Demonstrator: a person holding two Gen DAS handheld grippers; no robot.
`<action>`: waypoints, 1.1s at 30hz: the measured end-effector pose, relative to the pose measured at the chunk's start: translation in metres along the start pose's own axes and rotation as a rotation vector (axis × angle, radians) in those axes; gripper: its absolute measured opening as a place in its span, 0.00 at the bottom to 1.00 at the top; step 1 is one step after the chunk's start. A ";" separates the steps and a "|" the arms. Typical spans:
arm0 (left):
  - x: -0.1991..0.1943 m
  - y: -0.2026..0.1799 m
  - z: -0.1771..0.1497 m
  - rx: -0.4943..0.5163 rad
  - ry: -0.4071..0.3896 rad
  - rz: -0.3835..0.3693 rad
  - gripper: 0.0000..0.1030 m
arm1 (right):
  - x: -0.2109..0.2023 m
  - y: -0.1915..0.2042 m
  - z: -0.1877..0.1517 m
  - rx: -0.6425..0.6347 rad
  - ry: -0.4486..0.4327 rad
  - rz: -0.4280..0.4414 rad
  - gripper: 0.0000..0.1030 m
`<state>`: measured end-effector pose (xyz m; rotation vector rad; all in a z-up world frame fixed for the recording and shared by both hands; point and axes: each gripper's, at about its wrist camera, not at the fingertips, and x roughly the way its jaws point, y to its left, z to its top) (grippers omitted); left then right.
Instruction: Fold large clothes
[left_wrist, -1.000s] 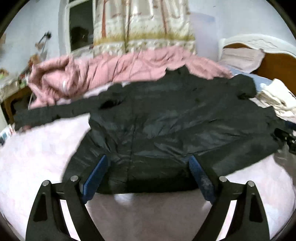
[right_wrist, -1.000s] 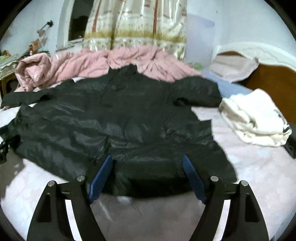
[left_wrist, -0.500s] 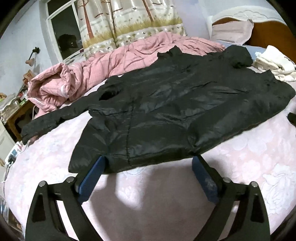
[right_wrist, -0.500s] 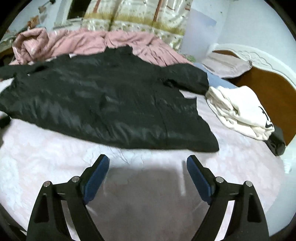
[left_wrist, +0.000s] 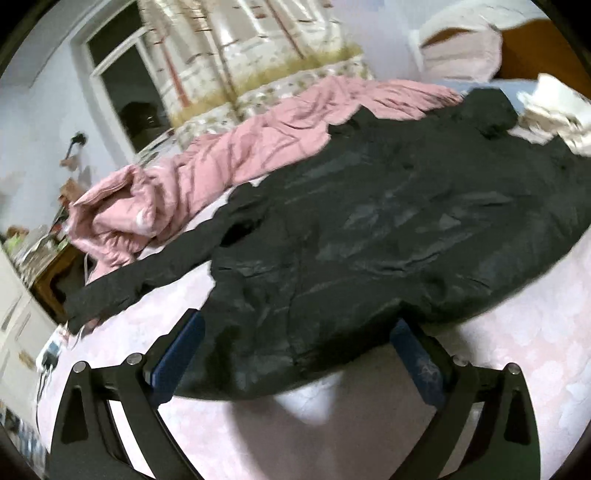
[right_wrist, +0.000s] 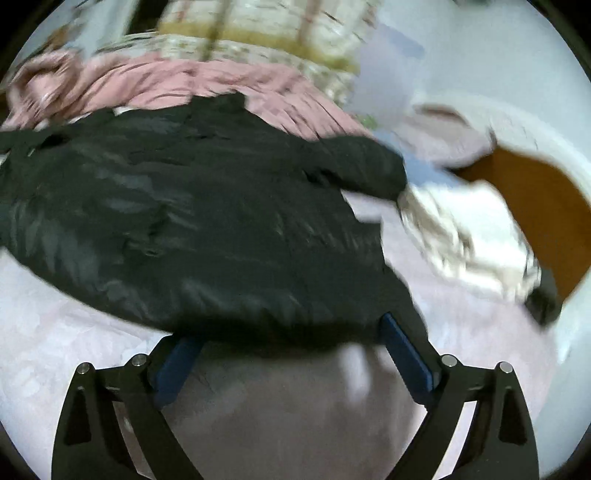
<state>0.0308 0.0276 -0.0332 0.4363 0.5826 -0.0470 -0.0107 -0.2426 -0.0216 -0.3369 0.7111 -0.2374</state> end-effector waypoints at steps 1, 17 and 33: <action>0.004 -0.001 -0.001 0.003 0.013 -0.007 0.97 | 0.001 0.003 0.001 -0.026 -0.009 -0.003 0.91; -0.018 0.018 -0.013 -0.128 0.012 0.034 0.16 | -0.032 -0.003 -0.005 0.051 -0.101 0.025 0.22; -0.105 0.042 -0.054 -0.185 0.015 -0.115 0.17 | -0.123 -0.016 -0.053 0.136 -0.102 0.175 0.29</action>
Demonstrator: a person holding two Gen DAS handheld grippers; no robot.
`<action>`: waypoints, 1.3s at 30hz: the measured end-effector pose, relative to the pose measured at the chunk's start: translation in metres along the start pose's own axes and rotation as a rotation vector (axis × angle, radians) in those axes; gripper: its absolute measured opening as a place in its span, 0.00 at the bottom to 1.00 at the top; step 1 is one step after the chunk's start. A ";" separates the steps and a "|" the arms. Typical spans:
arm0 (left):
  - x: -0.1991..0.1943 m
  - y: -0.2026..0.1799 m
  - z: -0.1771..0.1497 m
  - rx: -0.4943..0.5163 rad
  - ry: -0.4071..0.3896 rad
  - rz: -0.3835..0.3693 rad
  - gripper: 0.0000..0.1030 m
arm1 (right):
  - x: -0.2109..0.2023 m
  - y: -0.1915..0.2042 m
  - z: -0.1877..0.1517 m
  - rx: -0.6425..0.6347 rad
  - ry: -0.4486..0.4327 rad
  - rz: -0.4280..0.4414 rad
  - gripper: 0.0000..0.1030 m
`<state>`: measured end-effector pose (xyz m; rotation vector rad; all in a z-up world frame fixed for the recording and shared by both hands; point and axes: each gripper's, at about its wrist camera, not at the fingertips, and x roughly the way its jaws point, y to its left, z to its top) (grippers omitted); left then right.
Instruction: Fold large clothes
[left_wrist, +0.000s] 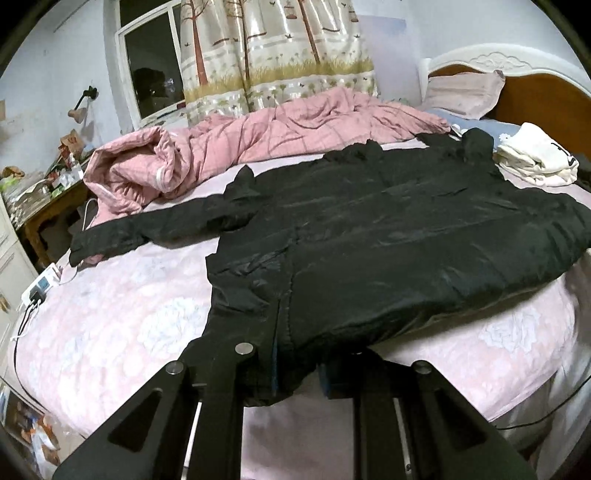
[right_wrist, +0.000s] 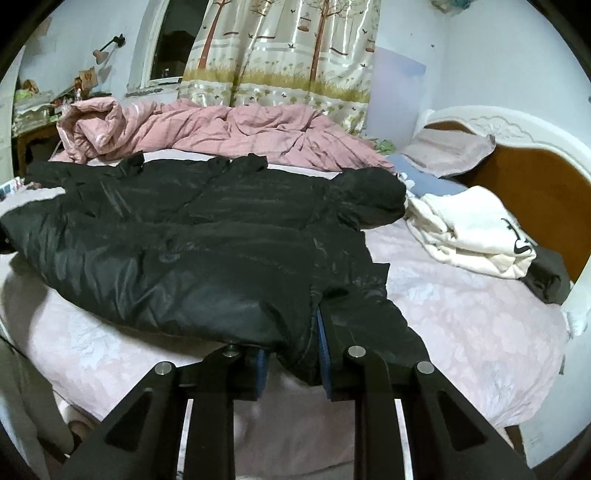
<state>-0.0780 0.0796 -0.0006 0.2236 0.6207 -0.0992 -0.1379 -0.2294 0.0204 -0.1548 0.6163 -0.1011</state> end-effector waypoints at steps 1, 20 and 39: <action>0.001 0.000 0.000 -0.001 0.006 0.005 0.20 | 0.000 -0.002 -0.001 0.009 0.006 0.009 0.32; 0.020 0.020 0.063 0.019 -0.028 0.025 0.74 | 0.037 -0.037 0.061 0.017 -0.061 -0.018 0.76; 0.178 0.014 0.091 -0.007 0.081 0.140 0.83 | 0.197 -0.034 0.112 -0.002 0.070 -0.106 0.84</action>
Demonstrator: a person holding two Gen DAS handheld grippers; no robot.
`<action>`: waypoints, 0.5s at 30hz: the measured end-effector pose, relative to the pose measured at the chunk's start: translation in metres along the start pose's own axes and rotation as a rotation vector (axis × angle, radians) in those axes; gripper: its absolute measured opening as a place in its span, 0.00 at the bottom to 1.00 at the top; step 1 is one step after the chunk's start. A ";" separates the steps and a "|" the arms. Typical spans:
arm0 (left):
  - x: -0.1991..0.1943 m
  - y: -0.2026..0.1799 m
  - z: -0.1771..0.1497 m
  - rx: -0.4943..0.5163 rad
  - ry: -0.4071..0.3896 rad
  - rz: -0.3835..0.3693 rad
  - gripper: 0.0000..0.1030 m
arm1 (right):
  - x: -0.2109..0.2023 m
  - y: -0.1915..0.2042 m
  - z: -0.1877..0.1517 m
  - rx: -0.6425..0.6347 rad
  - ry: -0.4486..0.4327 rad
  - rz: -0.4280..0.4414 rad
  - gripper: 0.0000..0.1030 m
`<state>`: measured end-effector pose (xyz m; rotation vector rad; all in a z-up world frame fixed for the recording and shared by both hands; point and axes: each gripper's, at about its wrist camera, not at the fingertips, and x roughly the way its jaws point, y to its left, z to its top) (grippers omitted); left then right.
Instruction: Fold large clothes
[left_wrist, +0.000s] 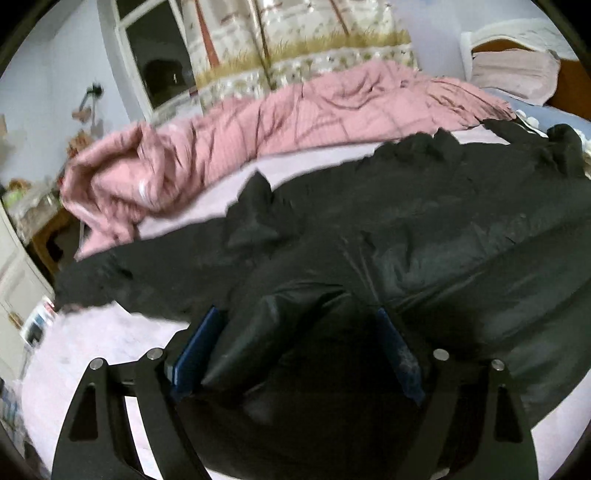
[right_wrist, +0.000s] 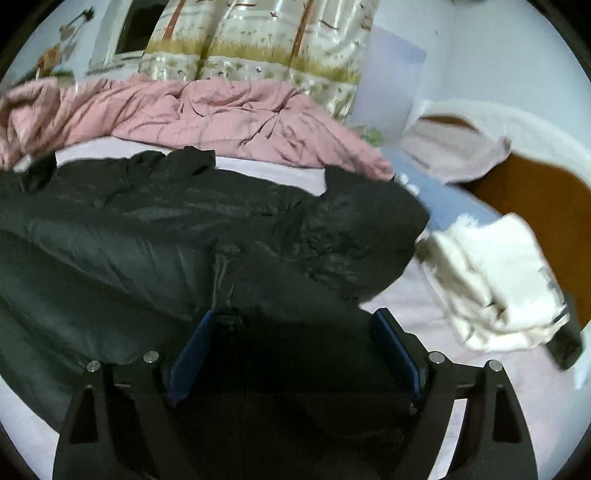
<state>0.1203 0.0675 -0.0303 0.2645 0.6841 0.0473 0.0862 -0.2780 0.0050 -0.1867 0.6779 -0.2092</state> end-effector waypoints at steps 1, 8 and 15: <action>0.000 0.002 0.000 -0.010 0.001 -0.011 0.83 | -0.001 -0.005 0.000 0.024 -0.009 0.012 0.84; -0.022 0.009 -0.006 -0.055 -0.071 -0.031 0.84 | -0.016 -0.015 -0.009 0.095 -0.078 -0.103 0.87; -0.064 -0.006 -0.009 -0.015 -0.194 -0.033 0.84 | -0.060 -0.019 -0.015 0.150 -0.205 -0.113 0.87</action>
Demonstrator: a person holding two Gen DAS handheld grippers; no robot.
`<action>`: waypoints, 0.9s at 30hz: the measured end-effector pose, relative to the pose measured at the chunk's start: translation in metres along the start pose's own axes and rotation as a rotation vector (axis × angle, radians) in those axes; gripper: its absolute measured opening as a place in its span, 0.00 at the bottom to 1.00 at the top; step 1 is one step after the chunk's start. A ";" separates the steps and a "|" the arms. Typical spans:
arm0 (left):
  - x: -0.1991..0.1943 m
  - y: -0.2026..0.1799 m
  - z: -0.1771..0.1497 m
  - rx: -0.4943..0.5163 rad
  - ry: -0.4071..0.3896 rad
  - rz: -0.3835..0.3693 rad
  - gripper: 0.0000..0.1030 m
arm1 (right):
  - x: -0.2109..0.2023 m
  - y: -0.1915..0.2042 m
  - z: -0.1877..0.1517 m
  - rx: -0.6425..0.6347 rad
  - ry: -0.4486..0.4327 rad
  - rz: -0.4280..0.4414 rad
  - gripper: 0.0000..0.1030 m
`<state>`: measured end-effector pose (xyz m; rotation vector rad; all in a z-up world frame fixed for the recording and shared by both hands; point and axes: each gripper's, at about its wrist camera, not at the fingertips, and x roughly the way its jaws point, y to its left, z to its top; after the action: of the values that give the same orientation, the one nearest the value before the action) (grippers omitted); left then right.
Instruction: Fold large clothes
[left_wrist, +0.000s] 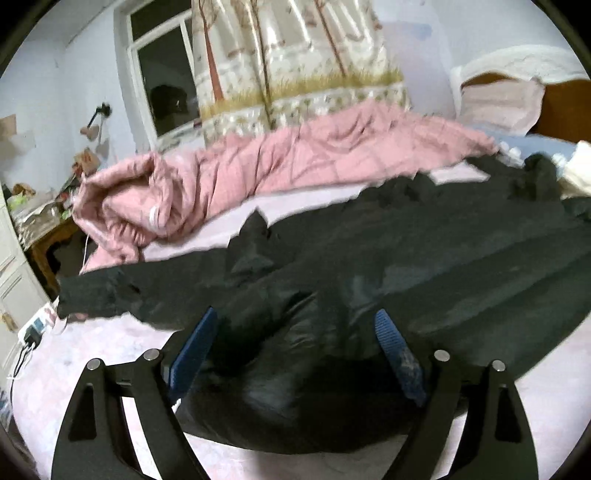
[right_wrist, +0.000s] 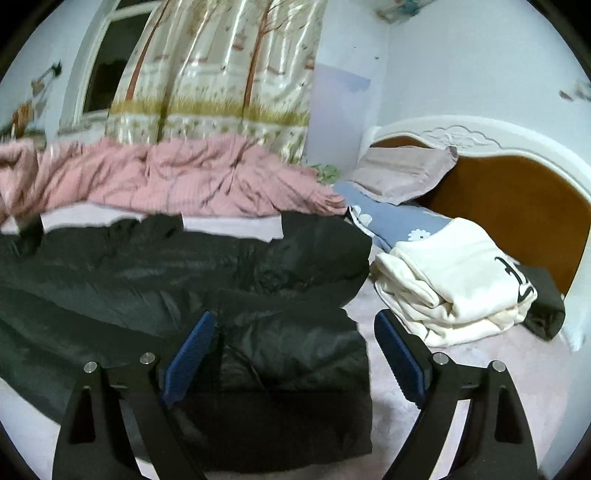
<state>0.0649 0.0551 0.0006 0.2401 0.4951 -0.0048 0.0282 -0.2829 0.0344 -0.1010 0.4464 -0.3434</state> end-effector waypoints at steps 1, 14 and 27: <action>-0.008 -0.001 0.002 -0.006 -0.023 -0.013 0.84 | -0.006 -0.004 0.000 0.023 -0.008 0.018 0.87; -0.023 0.006 0.002 -0.127 -0.032 -0.137 0.89 | -0.042 -0.024 -0.001 0.242 -0.072 0.287 0.87; 0.041 0.029 -0.009 -0.204 0.178 -0.107 0.58 | 0.062 -0.016 -0.021 0.242 0.286 0.323 0.45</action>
<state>0.0985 0.0878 -0.0195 0.0140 0.6810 -0.0369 0.0661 -0.3200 -0.0071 0.2574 0.6894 -0.0911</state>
